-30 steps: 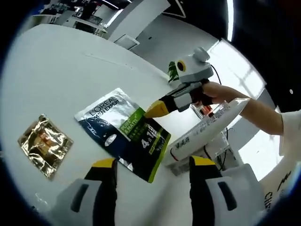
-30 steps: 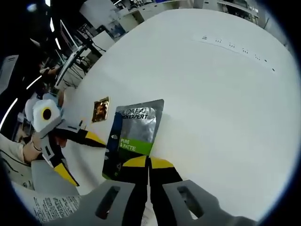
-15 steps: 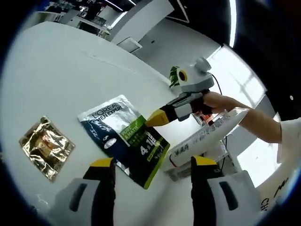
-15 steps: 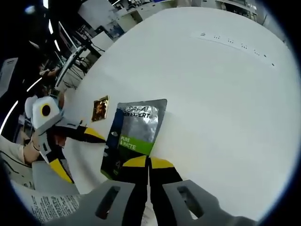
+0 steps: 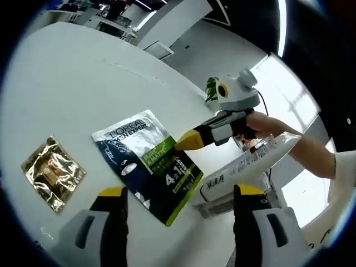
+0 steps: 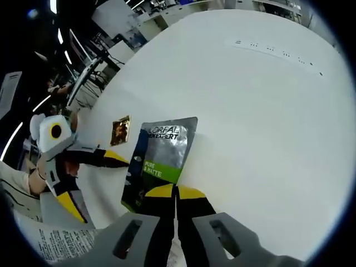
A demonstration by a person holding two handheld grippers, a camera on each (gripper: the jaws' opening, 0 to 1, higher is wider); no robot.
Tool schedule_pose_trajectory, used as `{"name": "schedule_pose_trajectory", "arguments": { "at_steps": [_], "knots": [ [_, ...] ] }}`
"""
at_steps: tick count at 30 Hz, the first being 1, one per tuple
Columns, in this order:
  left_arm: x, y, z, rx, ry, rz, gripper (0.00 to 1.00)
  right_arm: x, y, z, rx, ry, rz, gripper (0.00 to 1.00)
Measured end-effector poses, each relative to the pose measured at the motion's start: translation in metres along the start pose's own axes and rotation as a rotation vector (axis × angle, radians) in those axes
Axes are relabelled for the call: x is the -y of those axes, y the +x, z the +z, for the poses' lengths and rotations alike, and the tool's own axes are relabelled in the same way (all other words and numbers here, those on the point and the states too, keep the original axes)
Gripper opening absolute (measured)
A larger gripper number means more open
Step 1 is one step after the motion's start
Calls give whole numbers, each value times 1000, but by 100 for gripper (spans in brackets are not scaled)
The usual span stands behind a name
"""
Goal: Arrange the skincare products in the storage area until every visible bottle or jar stands upright without overlapping.
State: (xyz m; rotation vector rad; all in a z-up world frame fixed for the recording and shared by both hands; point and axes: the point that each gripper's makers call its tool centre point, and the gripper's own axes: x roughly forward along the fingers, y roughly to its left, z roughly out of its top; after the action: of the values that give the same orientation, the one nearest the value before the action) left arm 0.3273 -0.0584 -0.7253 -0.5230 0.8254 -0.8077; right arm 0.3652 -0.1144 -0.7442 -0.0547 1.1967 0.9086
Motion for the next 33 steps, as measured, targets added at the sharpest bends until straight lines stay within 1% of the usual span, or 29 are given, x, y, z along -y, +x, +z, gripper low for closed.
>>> {"name": "schedule_pose_trajectory", "arguments": {
  "at_steps": [3,4,11,15,19,20,21,22,23,24,25,26,27,29,33],
  "knots": [
    [0,0,0,-1,1,6,71,1,-1,-1,0,3,2,1],
    [2,0,-1,-1,4,5,71,2,-1,-1,3,7,4,1],
    [5,0,2,17,-7,-1,67,4,1,-2,2,14,7,1],
    [-2,1,3,17,-3,11,64,6,1,-3,-2,21,7,1],
    [-2,3,3,21,-12,15,64,10,2,-6,-8,30,5,1],
    [-6,4,5,22,-14,15,64,10,3,-7,-10,31,4,1],
    [-3,6,5,19,-35,-15,62,9,3,-7,-8,32,16,1],
    [-3,8,4,18,-57,-14,62,7,4,-6,-4,42,25,1],
    [-5,7,7,32,-42,-8,62,8,5,-7,-11,37,13,1],
    [-3,7,7,34,-46,-11,61,11,6,-9,-31,3,-3,1],
    [0,6,5,27,-48,-13,61,9,6,-8,-25,22,4,1],
    [-2,6,7,32,-51,-12,60,7,7,-8,-22,31,22,1],
    [-5,6,9,33,-54,-10,59,8,7,-8,-23,30,22,1],
    [-6,5,9,34,-56,-10,57,8,7,-9,-29,21,17,1],
    [-4,4,5,30,-49,-1,53,9,6,-8,-19,29,26,1]
  ]
}}
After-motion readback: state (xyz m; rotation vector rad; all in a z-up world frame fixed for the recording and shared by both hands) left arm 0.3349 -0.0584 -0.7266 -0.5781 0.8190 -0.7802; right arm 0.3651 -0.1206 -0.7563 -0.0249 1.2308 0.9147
